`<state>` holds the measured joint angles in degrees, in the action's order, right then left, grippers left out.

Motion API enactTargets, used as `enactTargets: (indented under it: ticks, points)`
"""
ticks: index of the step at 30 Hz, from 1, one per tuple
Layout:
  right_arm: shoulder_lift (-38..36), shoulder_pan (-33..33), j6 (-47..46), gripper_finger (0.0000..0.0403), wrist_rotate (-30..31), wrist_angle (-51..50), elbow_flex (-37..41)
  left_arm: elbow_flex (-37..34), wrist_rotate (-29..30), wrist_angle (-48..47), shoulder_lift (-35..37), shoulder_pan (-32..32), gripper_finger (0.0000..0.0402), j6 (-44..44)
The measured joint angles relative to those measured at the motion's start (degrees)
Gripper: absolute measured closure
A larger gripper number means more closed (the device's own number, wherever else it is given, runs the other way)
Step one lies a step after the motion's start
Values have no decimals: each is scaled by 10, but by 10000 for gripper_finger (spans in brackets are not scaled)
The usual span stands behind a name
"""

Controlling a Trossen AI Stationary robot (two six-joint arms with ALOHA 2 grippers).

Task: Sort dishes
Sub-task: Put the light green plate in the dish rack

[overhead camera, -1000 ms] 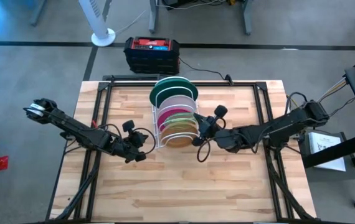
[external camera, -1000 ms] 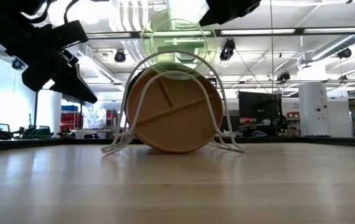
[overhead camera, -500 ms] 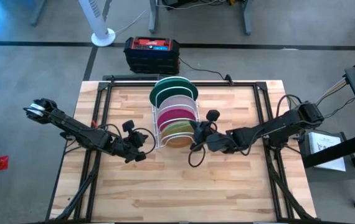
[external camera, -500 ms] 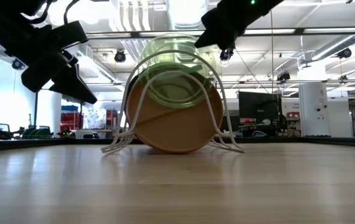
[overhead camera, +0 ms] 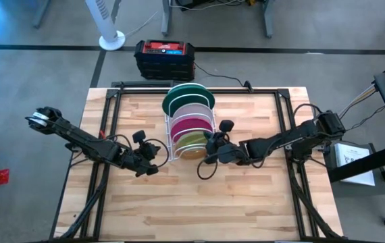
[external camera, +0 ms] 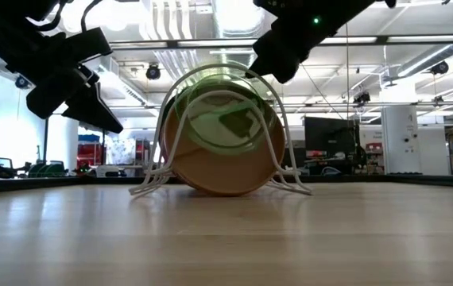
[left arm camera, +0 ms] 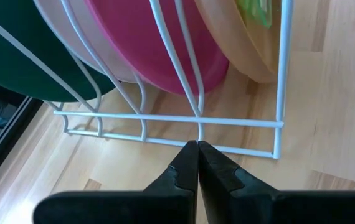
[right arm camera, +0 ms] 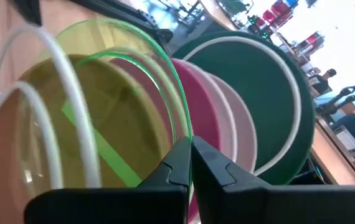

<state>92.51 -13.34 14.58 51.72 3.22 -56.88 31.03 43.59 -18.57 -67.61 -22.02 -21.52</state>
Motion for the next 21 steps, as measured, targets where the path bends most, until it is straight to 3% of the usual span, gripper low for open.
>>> enactTargets:
  ticks: [21]
  points:
    - [-9, 0, -30, 326, -12, 0, 0, 0, 0, 0, 0, 0, 401, 0]
